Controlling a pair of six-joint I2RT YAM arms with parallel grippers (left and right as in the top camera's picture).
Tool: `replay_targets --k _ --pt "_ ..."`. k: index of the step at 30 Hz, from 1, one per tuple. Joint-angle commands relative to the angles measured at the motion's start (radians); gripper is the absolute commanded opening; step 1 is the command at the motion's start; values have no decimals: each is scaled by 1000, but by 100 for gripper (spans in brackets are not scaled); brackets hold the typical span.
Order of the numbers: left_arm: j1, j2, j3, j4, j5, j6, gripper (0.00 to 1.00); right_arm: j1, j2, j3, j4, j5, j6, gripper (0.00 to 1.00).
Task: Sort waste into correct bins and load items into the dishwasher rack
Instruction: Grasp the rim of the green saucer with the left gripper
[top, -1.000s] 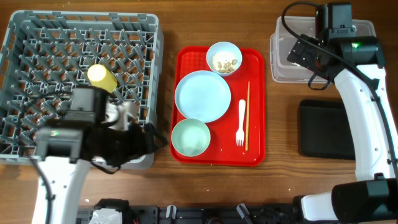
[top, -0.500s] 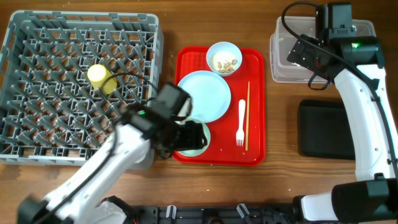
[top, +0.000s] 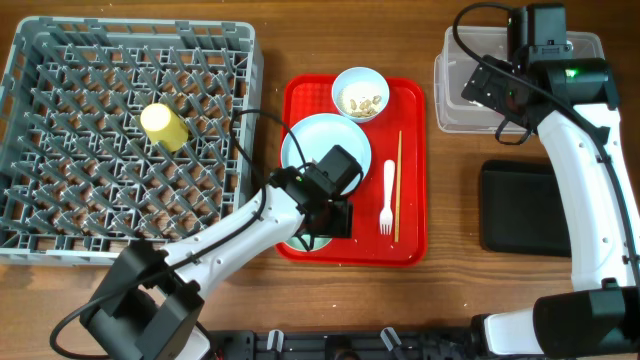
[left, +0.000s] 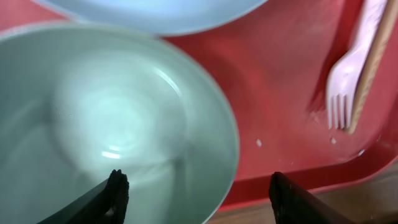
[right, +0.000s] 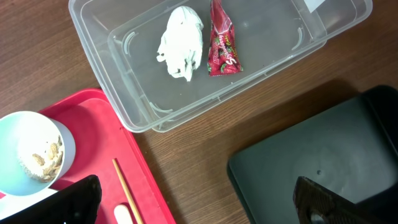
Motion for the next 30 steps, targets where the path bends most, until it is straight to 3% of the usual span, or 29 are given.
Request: replay_targets --k 1,5,14,18,30 --pt "-26 10 -1 23 -119 -2 68 3 -23 -3 3 21 -10 100" --pt "-51 51 -1 51 -121 1 57 3 -23 -3 3 21 -10 100" --pt "-97 127 -1 52 -126 0 50 3 -23 -3 3 21 -10 100" --pt "-102 135 -1 32 -211 2 45 3 -23 -3 3 21 -10 100" --pt "-128 168 -1 32 -214 2 28 3 -23 -3 3 21 -10 100"
